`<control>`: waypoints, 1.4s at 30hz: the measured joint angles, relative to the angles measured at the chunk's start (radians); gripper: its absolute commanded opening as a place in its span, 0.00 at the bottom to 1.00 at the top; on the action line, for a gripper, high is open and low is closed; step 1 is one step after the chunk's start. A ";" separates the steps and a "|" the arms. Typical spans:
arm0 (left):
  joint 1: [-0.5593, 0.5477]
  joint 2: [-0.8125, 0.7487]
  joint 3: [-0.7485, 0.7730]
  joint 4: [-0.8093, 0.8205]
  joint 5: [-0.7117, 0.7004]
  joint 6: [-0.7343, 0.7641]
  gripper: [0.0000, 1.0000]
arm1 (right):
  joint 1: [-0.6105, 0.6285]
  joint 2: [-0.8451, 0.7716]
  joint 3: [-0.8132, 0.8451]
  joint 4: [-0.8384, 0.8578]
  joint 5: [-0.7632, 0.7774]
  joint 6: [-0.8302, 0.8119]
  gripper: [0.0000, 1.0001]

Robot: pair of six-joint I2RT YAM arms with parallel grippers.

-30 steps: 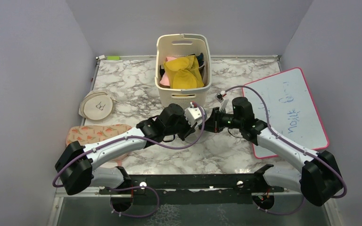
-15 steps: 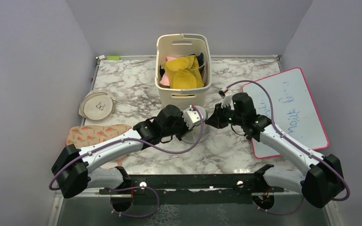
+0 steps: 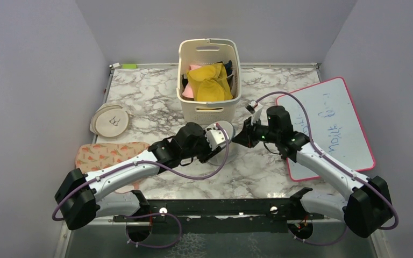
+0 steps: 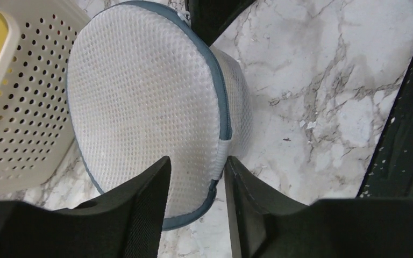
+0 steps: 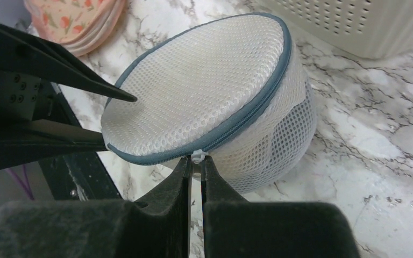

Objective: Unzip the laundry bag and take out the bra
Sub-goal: Unzip the laundry bag at the center of the board.

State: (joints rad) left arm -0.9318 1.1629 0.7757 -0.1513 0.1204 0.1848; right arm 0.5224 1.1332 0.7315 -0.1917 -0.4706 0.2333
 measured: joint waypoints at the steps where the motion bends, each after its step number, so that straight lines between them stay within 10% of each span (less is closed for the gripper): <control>1: 0.000 0.000 0.000 -0.001 0.006 -0.004 0.46 | -0.001 0.000 -0.004 0.006 -0.019 -0.003 0.01; 10: 0.000 0.038 0.094 0.031 0.063 -0.165 0.51 | -0.001 -0.002 -0.018 0.018 -0.097 -0.011 0.01; 22: 0.000 0.182 0.134 0.057 0.016 -0.365 0.17 | -0.001 -0.002 -0.023 0.033 -0.115 -0.002 0.01; 26: 0.000 0.192 0.166 0.033 0.010 -0.357 0.00 | -0.001 -0.002 -0.026 0.035 -0.114 -0.002 0.01; 42: -0.002 0.113 0.190 -0.091 -0.008 -0.074 0.00 | 0.002 -0.029 -0.015 -0.024 0.045 0.020 0.01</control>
State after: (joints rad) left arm -0.9337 1.2755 0.9661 -0.2420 0.1123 0.1108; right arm 0.5240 1.1046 0.7166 -0.2157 -0.4259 0.2531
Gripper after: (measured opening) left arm 0.016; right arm 0.039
